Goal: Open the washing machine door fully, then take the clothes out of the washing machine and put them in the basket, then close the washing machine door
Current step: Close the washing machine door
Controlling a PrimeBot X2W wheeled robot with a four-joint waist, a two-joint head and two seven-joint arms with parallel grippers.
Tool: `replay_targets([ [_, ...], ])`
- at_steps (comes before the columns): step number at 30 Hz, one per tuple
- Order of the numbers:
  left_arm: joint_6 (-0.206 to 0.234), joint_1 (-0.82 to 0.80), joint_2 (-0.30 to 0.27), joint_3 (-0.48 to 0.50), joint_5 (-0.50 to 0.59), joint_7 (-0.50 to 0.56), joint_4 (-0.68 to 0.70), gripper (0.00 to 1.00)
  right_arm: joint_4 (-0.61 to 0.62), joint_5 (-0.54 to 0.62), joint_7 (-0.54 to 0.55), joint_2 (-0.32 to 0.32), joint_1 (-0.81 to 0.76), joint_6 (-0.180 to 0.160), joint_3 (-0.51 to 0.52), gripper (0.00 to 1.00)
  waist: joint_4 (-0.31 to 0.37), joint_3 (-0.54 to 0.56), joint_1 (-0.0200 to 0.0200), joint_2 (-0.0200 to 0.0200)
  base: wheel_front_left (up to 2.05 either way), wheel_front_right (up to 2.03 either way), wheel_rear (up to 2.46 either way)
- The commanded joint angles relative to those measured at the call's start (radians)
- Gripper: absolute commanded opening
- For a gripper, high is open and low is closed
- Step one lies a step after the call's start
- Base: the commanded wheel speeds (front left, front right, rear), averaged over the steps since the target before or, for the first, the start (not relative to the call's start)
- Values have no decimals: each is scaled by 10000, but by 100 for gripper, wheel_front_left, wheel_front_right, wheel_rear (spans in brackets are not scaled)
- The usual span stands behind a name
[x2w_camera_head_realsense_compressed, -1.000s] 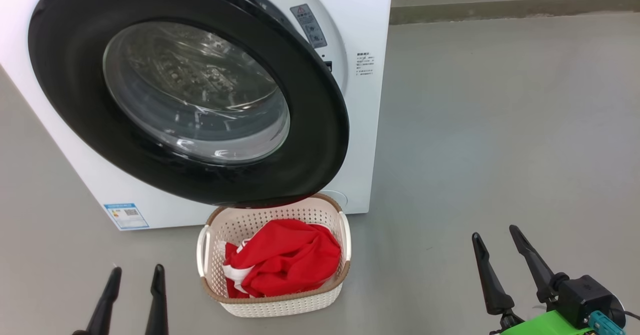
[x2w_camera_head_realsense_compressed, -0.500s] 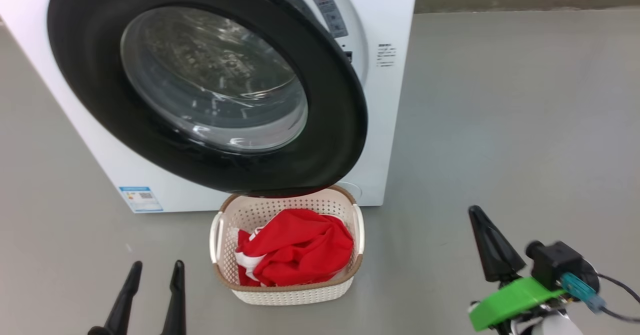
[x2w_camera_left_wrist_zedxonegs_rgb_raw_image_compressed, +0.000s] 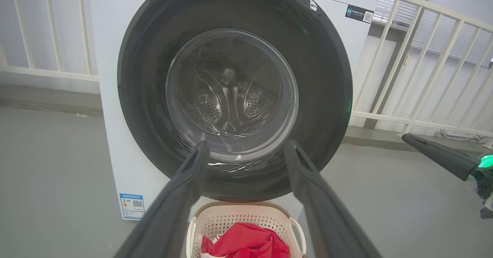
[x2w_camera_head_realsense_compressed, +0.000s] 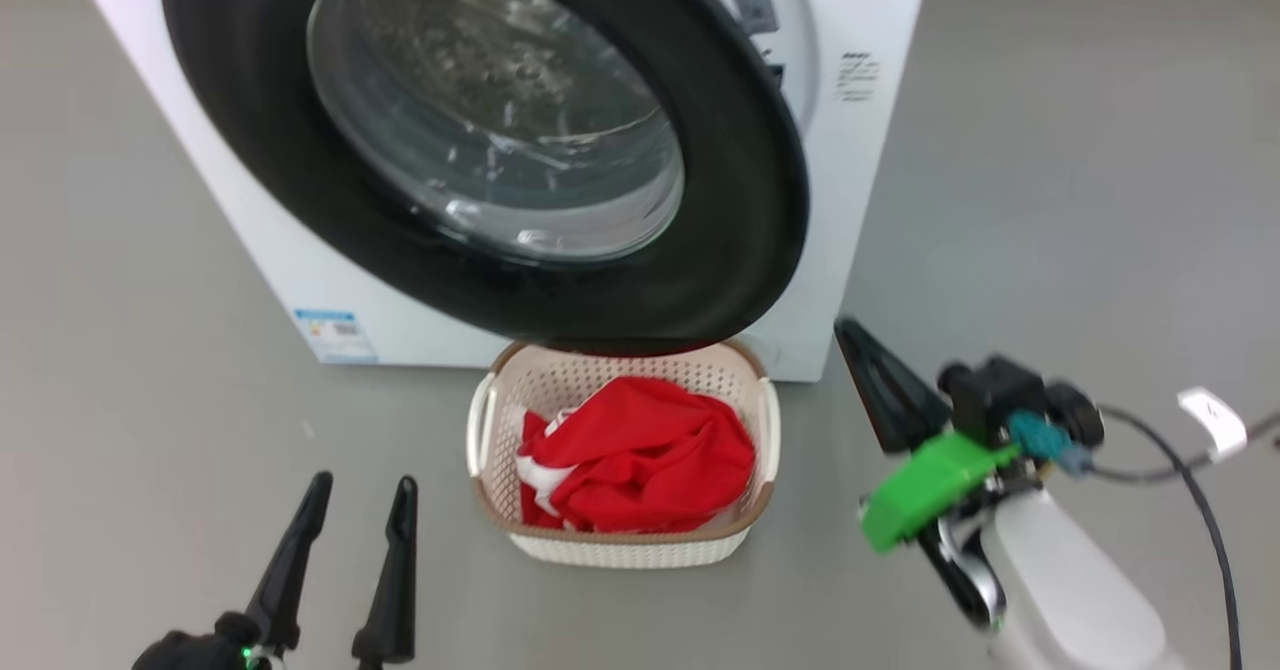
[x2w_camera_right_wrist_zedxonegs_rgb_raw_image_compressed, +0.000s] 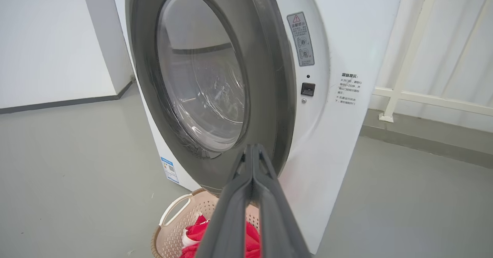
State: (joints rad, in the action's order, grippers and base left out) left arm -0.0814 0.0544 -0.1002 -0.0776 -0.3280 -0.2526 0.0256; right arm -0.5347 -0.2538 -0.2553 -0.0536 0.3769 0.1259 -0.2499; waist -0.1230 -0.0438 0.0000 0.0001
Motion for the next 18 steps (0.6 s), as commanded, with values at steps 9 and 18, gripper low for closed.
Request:
replay_targets([
  [9,-202,-792,146,222,37,-91,311,100,-717,-8,-65,34,2115,48,-374,0,-1170,-1127,0,-1,0,0,0],
  [18,-318,-1111,347,181,45,-91,300,100,-976,457,-65,-91,3333,48,355,0,-1900,-1973,0,-1,0,0,0],
])
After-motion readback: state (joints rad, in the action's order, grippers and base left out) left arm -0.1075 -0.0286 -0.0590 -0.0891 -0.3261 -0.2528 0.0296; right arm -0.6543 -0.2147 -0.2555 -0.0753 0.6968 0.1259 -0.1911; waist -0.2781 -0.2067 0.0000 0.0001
